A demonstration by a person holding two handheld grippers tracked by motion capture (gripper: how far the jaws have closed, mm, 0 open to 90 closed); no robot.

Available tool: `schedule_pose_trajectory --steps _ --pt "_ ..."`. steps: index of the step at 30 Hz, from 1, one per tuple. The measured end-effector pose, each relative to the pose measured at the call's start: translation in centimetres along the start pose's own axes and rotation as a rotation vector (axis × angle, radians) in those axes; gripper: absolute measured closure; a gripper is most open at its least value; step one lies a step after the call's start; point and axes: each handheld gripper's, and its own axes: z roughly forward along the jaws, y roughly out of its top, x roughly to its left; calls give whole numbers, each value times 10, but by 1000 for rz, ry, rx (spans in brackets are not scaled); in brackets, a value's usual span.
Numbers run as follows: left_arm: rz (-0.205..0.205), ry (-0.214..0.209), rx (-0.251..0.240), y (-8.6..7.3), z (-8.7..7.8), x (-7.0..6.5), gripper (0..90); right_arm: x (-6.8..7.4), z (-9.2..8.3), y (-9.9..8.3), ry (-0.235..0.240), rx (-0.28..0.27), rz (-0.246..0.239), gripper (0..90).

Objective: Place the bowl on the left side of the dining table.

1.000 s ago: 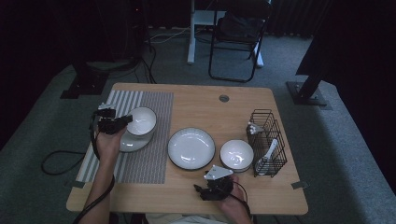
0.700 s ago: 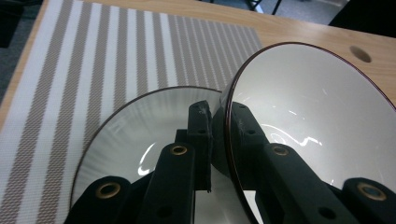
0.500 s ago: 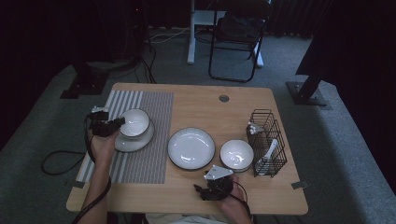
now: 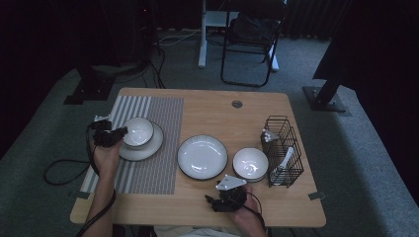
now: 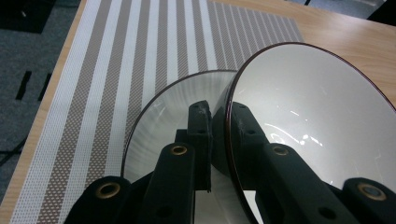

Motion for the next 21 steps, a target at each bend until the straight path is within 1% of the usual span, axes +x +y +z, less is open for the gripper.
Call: schedule_pose_trajectory --steps 1,4,7,9,11,13,17,21 --pt "-11 2 4 -1 2 2 819 0 0 0 0 0 0 313" --pt "-16 5 9 -3 4 3 819 0 0 0 0 0 0 313" --pt "-29 7 13 -5 8 5 817 0 0 0 0 0 0 312" --pt "-26 9 18 -6 9 6 816 0 0 0 0 0 0 313" --pt "-34 14 22 -7 11 7 815 0 0 0 0 0 0 313" --pt "-41 9 21 -8 11 8 815 0 0 0 0 0 1 312" --pt "-40 8 26 -8 12 8 816 0 0 0 0 0 0 313" --pt "-35 18 23 -9 12 7 817 0 0 0 -1 0 1 313"
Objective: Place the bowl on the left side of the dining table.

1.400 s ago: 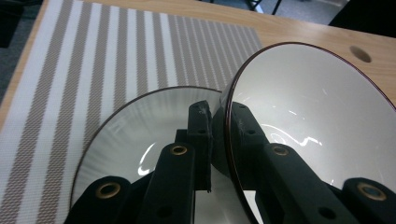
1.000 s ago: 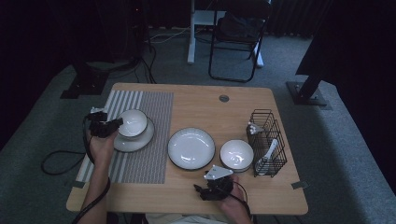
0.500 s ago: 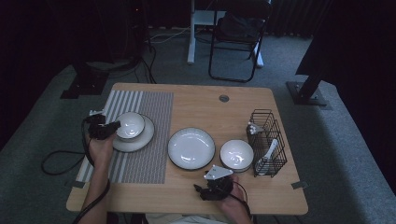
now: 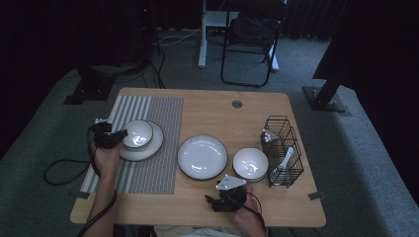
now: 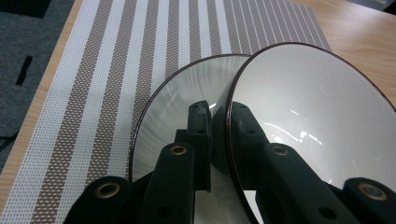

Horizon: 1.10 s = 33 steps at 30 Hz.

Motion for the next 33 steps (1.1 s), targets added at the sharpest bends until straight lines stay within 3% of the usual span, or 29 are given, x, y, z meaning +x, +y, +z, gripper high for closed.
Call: schedule_pose_trajectory --steps 5,11,20,33 --pt "18 16 -1 0 2 -2 817 0 0 0 0 0 0 313" --pt "-2 18 -5 -2 4 0 819 0 0 0 0 0 0 313" --pt "18 44 -8 -3 4 -3 820 0 0 0 0 -1 -2 313" --pt "9 50 -8 -4 1 -1 820 0 0 0 0 2 3 313"
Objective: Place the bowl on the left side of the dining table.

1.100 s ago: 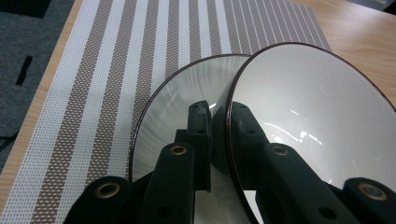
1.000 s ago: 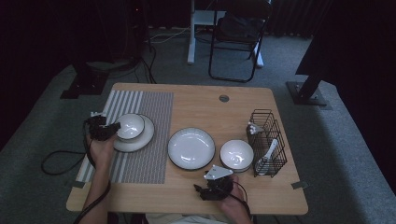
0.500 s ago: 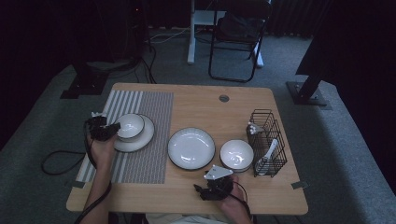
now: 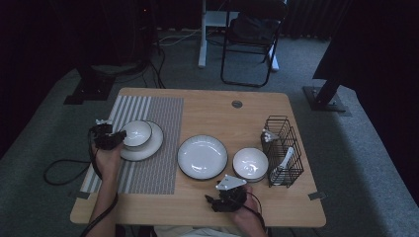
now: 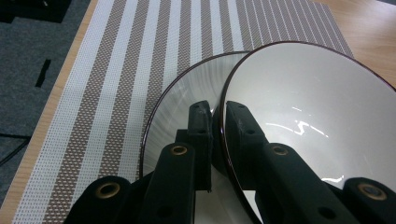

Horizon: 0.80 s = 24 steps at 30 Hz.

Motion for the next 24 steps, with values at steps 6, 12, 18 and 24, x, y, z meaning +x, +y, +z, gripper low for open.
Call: schedule_pose_trajectory --steps 6,12,18,24 --pt "13 -10 -9 2 -2 0 765 0 0 0 0 0 0 313" --pt "35 2 -31 8 -9 -2 727 0 0 0 0 -2 -4 313" --pt "50 20 -49 9 -15 -5 703 0 0 0 0 -1 -2 313" --pt "71 37 -85 10 -23 -8 680 0 0 0 0 -1 1 313"
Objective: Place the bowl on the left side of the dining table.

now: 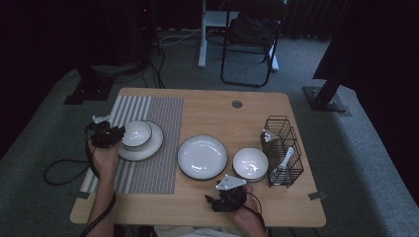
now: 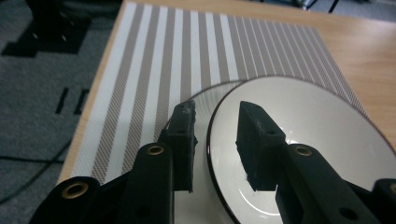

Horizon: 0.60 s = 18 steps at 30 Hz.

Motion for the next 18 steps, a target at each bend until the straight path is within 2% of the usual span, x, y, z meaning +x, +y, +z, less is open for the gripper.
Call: schedule_pose_trajectory --steps 10,18 --pt "40 1 -84 4 -16 -8 668 0 0 0 0 -1 -2 313" --pt "59 -10 -115 7 -25 -14 665 0 0 0 0 -1 -1 312"
